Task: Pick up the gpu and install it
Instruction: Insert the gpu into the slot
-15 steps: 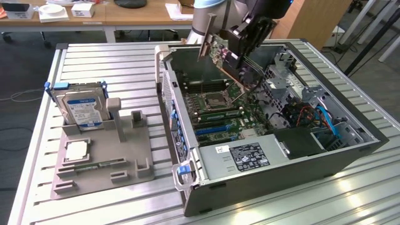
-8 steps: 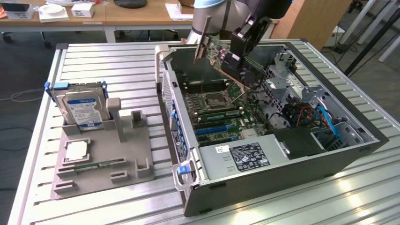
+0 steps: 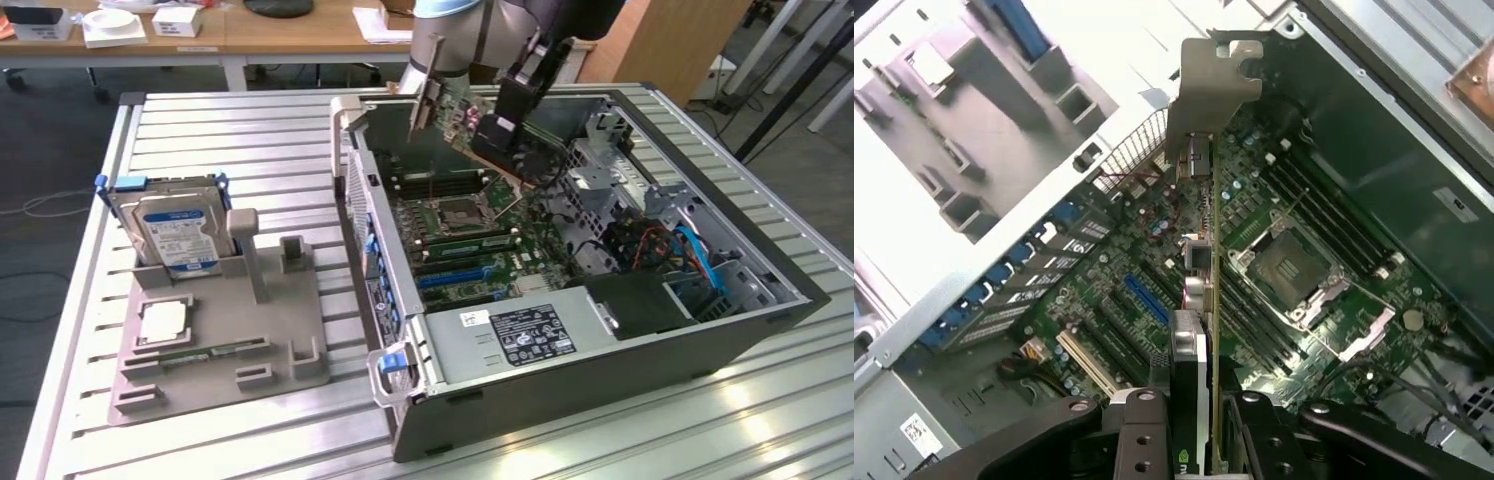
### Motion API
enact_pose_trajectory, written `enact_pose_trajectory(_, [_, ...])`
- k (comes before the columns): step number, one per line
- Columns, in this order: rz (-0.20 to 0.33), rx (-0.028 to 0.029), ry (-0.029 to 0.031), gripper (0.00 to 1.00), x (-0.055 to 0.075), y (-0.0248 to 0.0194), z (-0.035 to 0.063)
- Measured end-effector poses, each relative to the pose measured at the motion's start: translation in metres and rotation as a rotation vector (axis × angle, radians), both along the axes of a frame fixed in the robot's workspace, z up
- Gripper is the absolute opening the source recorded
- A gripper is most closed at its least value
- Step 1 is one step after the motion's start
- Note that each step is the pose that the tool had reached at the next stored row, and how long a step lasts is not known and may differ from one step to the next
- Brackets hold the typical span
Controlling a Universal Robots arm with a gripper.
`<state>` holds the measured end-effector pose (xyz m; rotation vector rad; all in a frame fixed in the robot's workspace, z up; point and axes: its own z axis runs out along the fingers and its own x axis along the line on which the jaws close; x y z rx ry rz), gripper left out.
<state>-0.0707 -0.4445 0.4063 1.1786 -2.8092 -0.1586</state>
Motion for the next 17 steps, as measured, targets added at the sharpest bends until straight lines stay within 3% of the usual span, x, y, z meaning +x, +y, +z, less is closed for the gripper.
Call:
enact_pose_trajectory(10, [0.144, 0.0117, -0.0014, 0.27, 0.0000, 0.0000, 0.0000])
enact_pose_trajectory(12, [0.165, 0.0196, -0.0049, 0.27, 0.0000, 0.0000, 0.0000])
enact_pose_trajectory(17, [0.212, 0.0460, -0.0115, 0.27, 0.0000, 0.0000, 0.0000])
